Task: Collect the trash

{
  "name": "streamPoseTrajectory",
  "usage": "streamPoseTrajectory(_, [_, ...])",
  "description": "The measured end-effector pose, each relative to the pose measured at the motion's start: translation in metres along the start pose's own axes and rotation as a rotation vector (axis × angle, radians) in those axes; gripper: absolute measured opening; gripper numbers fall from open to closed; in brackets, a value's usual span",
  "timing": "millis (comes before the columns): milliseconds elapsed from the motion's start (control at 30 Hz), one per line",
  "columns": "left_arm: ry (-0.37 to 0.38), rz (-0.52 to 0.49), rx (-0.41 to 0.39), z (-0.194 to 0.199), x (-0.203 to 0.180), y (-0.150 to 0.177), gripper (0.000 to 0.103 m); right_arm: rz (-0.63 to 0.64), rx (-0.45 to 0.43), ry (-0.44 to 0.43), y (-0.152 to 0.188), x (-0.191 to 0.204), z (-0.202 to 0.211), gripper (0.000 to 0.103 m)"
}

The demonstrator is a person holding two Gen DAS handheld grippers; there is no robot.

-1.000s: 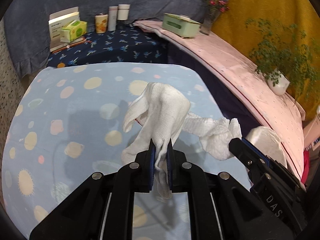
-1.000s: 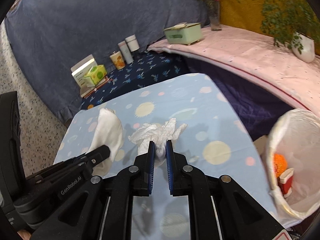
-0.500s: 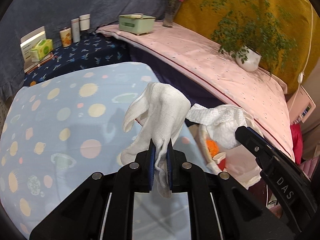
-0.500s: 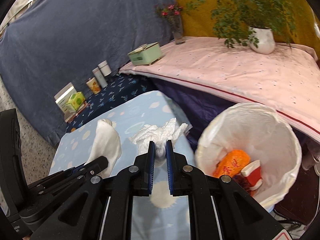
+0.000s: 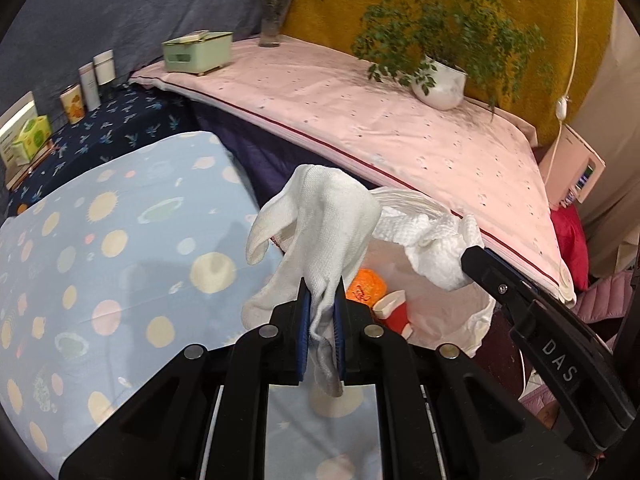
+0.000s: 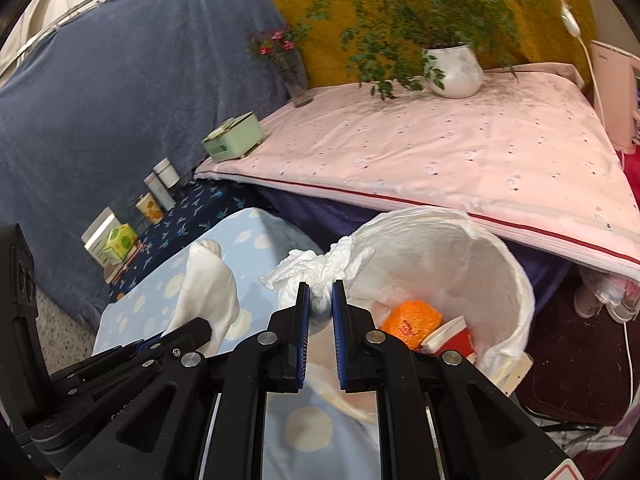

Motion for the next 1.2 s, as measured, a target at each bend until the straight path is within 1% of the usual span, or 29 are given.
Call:
streamPoseTrajectory(333, [0.036, -0.069, 0.033, -0.024, -0.043, -0.012, 0.012, -0.068, -0.027, 0.037, -0.006, -0.045, 0.009, 0.011])
streamPoseTrajectory(400, [0.040, -0.079, 0.029, -0.027, -0.049, -0.013, 0.015, -0.076, -0.028, 0.044, -0.006, -0.050, 0.010, 0.011])
streamPoseTrajectory(433, [0.035, -0.079, 0.026, -0.028, -0.051, -0.014, 0.019, -0.078, -0.028, 0.045, -0.008, -0.053, 0.010, 0.011])
streamPoseTrajectory(467, [0.028, -0.072, 0.018, -0.029, -0.051, -0.016, 0.036, -0.080, -0.028, 0.047, -0.008, -0.054, 0.009, 0.011])
streamPoseTrajectory(500, [0.024, -0.061, 0.007, -0.028, -0.050, -0.017, 0.050, -0.083, -0.027, 0.049, -0.008, -0.056, 0.009, 0.011])
streamPoseTrajectory(533, [0.022, -0.055, -0.004, -0.028, -0.051, -0.018, 0.052, -0.086, -0.025, 0.050, -0.009, -0.058, 0.008, 0.011])
streamPoseTrajectory(667, [0.017, -0.057, -0.005, -0.030, -0.049, -0.020, 0.052, -0.093, -0.020, 0.053, -0.011, -0.062, 0.003, 0.011])
streamPoseTrajectory(833, [0.000, -0.046, -0.005, -0.031, -0.039, -0.021, 0.052, -0.087, -0.011, 0.050, -0.013, -0.059, -0.003, 0.011])
streamPoseTrajectory(1200, [-0.032, 0.008, -0.009, -0.027, -0.010, -0.017, 0.053, -0.024, 0.019, 0.052, -0.014, -0.034, -0.016, 0.012])
Point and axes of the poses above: each gripper's, at about its wrist camera, not at the fingertips, and z roughly against the way its jaws point, x to its left, y to its underside, the point moved 2 cm from there along -z, roughly the way its jaws point, and after that the axes turned 9 degrees about x, right-handed, at the moved point
